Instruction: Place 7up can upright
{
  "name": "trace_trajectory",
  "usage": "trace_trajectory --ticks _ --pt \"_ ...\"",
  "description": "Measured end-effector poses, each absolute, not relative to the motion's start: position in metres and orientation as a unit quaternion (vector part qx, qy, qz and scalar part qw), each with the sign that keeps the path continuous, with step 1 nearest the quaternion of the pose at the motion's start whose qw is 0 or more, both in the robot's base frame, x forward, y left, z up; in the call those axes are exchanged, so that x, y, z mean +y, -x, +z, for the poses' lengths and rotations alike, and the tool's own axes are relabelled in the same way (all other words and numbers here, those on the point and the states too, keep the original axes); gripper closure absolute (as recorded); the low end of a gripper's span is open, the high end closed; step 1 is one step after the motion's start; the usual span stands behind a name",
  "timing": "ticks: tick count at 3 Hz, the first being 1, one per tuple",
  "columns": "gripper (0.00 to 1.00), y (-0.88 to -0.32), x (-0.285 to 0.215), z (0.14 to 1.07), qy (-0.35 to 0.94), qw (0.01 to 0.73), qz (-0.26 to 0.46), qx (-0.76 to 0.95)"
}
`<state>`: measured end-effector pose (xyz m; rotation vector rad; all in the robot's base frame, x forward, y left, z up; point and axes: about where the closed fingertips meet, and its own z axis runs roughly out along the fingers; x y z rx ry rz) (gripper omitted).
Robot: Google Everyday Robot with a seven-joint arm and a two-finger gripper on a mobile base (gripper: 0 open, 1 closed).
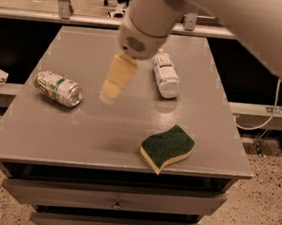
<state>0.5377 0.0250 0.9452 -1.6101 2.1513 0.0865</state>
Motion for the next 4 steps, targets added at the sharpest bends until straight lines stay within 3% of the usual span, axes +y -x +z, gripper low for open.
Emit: trace_trajectory --ticks 2,4 --pt "0.0 -0.593 0.13 0.914 0.565 0.213 0.062 0.795" --pt "0.0 -0.597 0.18 0.897 0.565 0.178 0.085 0.801"
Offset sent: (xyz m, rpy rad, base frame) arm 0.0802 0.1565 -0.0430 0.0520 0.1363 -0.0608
